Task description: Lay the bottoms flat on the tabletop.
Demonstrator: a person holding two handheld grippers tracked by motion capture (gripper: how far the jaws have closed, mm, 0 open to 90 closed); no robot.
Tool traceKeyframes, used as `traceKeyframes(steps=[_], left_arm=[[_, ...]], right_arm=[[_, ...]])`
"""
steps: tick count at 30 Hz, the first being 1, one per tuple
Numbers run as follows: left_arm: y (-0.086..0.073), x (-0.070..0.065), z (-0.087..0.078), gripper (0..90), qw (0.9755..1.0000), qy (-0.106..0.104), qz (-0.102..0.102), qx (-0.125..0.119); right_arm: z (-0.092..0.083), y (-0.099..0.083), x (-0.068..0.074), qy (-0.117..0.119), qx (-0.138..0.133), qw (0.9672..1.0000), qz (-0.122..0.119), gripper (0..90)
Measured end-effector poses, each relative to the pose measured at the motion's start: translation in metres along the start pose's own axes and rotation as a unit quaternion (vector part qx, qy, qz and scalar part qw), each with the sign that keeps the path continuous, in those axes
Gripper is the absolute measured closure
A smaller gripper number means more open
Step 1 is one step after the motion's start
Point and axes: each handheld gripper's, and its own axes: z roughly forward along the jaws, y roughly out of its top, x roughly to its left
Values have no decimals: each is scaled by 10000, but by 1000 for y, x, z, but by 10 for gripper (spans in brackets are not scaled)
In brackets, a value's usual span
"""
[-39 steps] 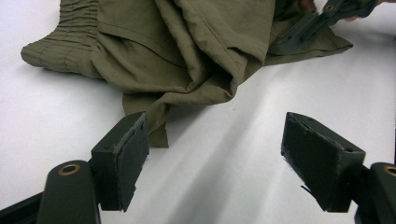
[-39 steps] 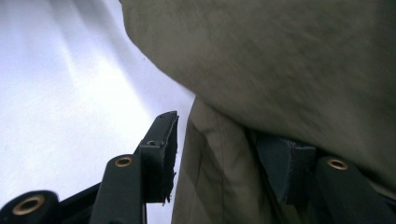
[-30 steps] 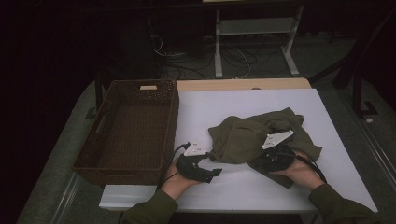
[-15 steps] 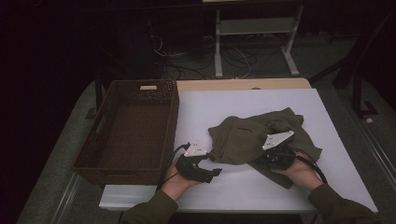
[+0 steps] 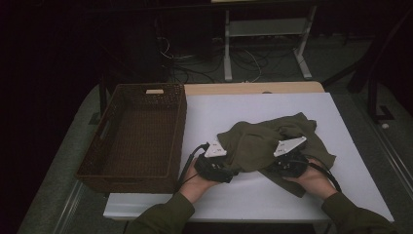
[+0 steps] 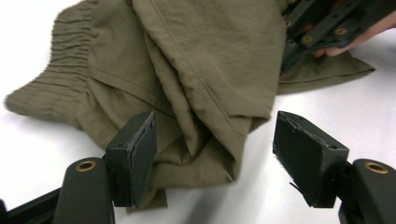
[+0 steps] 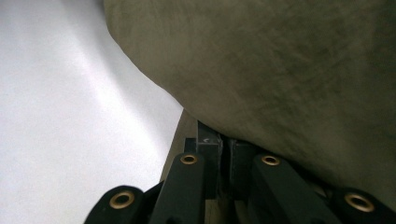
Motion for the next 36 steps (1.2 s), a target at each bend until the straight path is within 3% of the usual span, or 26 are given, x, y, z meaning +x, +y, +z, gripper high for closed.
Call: traceKeyframes(steps=[2,4,7,11,13,17,25,30,36], left_arm=[[2,2,8,318,10000,-24,-51,57],[5,4,14,365,9999,94,12,116],[10,8,21,512,9997,182,105,143],[16,16,29,771,9996,130,153,205],[19,20,31,825,9996,166,126,176],[27,30,33,845,9993,343,87,84],[28,50,30,848,9974,691,-215,-3],[25,58,25,846,9959,830,-346,-56],[23,60,24,839,9955,861,-383,-89]], right_arm=[[0,0,0,10,-6,10000,7,854],[0,0,0,4,-2,10000,4,854],[0,0,0,0,9,10000,0,856],[-1,0,0,12,13,10000,0,859],[-2,0,0,14,8,10000,-11,860],[-6,1,-1,59,-31,10000,-5,862],[-22,-6,3,134,-66,9999,0,862],[-38,-24,3,204,-15,9998,81,863],[-57,-46,-2,83,49,9997,240,862]])
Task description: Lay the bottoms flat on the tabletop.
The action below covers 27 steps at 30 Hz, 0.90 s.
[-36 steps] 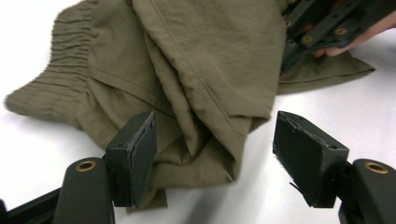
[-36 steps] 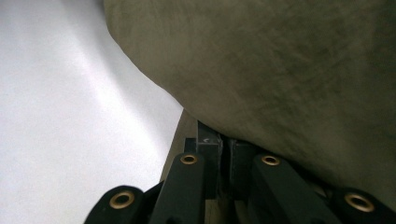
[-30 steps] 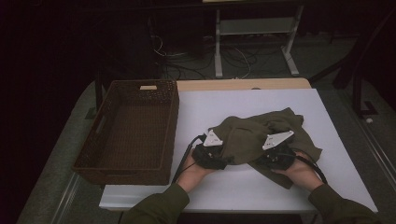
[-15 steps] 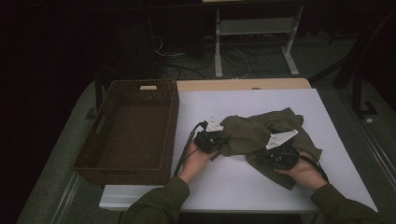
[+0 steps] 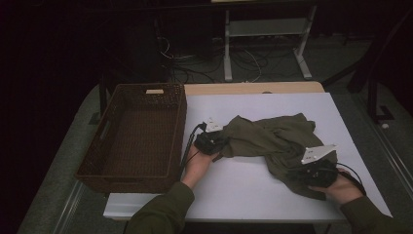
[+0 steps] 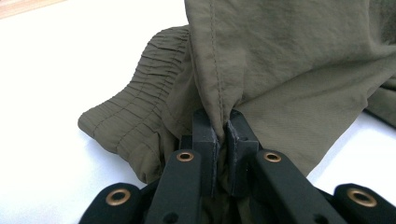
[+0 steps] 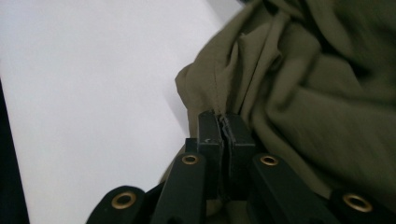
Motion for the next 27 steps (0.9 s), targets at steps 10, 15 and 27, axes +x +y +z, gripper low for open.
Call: traceKeyframes(steps=[10,15,27], left_arm=[[-2,-5,-15,590,9998,-178,41,-127],[-4,-10,-35,408,9991,-378,115,-121],[-27,-44,-61,290,9944,-1031,243,25]], right_arm=[[-16,-15,-8,-196,-18,9996,196,742],[-19,-4,0,-86,-410,9990,166,620],[4,39,12,-26,-524,9986,-7,542]])
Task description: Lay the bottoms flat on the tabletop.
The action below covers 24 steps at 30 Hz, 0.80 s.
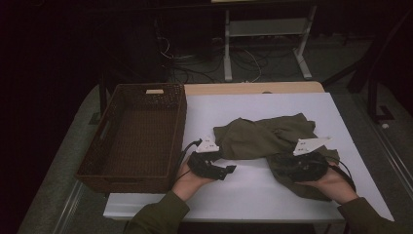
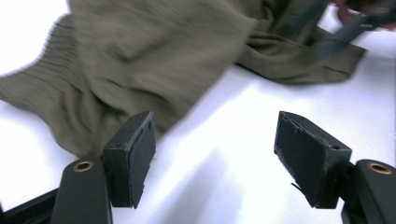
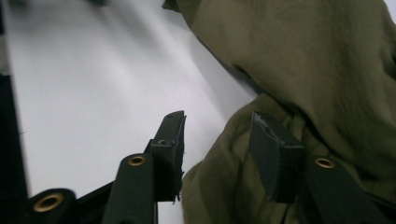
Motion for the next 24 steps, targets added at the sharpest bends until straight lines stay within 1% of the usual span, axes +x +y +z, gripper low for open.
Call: traceKeyframes(steps=[2,3,5,7,8,10,13,14,15,16,18,20,22,23,24], left_arm=[[-5,-7,-4,287,10000,-40,-3,1],[-8,-10,-6,286,10000,-44,0,17],[-14,-14,-10,279,9999,16,86,92],[-19,-15,-13,270,9998,51,135,161],[-21,-15,-14,265,9998,52,111,161],[-22,-12,-12,264,9998,29,45,189],[-23,-9,-5,264,9997,-3,21,260],[-23,-9,-3,264,9996,-12,20,278],[-23,-9,-2,264,9995,-10,35,312],[-24,-10,-1,264,9995,-22,23,323],[-24,-10,-1,264,9993,-34,75,364],[-25,-10,-1,264,9993,-27,81,372],[-25,-9,0,266,9993,-27,65,376],[-25,-8,0,266,9993,-20,55,381],[-25,-8,0,267,9993,-23,51,380]], right_arm=[[7,5,0,-84,69,9999,-24,524],[12,6,-2,-79,120,9999,-12,516],[22,7,-8,-127,261,9996,44,498],[30,5,-12,-189,409,9989,119,493],[33,5,-14,-216,453,9986,137,493],[36,2,-17,-251,507,9982,175,493],[37,-1,-18,-246,545,9979,256,513],[38,-2,-18,-252,544,9979,251,533],[38,-2,-18,-250,564,9978,242,571],[38,-3,-17,-262,578,9978,206,583],[37,-2,-16,-271,539,9979,215,578],[37,-1,-13,-229,498,9983,192,567],[40,-1,-10,-325,604,9976,78,623],[41,-1,-10,-358,643,9973,48,675],[42,-2,-11,-340,652,9973,63,729]])
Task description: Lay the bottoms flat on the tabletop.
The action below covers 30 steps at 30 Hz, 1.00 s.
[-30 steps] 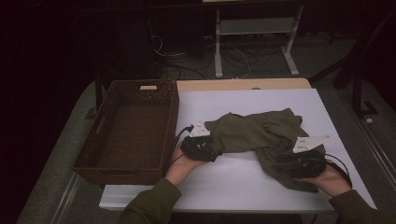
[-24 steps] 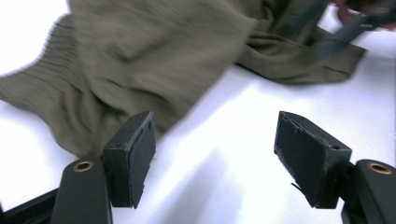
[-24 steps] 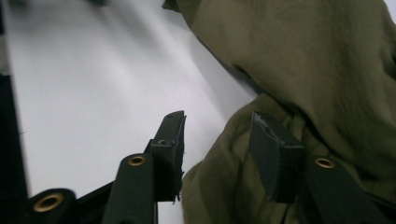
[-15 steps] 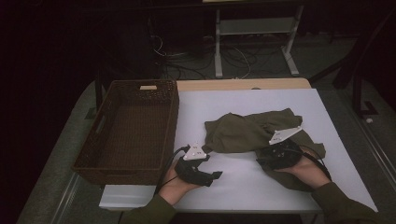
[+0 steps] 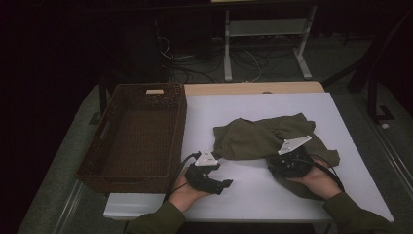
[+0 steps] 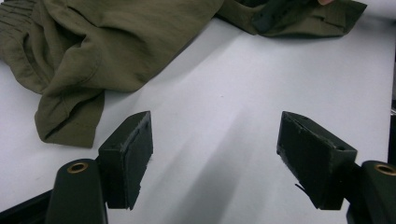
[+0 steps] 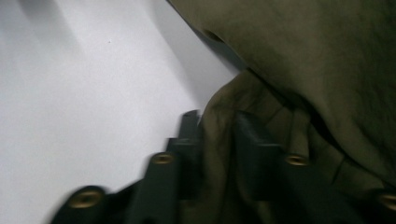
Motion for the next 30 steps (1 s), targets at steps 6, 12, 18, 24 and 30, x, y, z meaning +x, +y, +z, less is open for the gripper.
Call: traceKeyframes(steps=[6,12,18,24,30], left_arm=[[0,0,1,270,10000,-27,20,7],[0,2,-2,270,10000,1,4,-35],[1,2,-3,271,10000,1,17,-71],[1,2,-5,271,9999,3,23,-123],[1,3,-5,271,9999,15,-11,-142]], right_arm=[[-8,0,0,138,-99,9998,-35,872],[-16,3,14,590,-318,9975,-220,872],[-24,4,36,1012,-503,9924,-495,872],[-27,3,54,1494,-479,9849,-736,871],[-30,-4,49,1335,-408,9880,-665,870]])
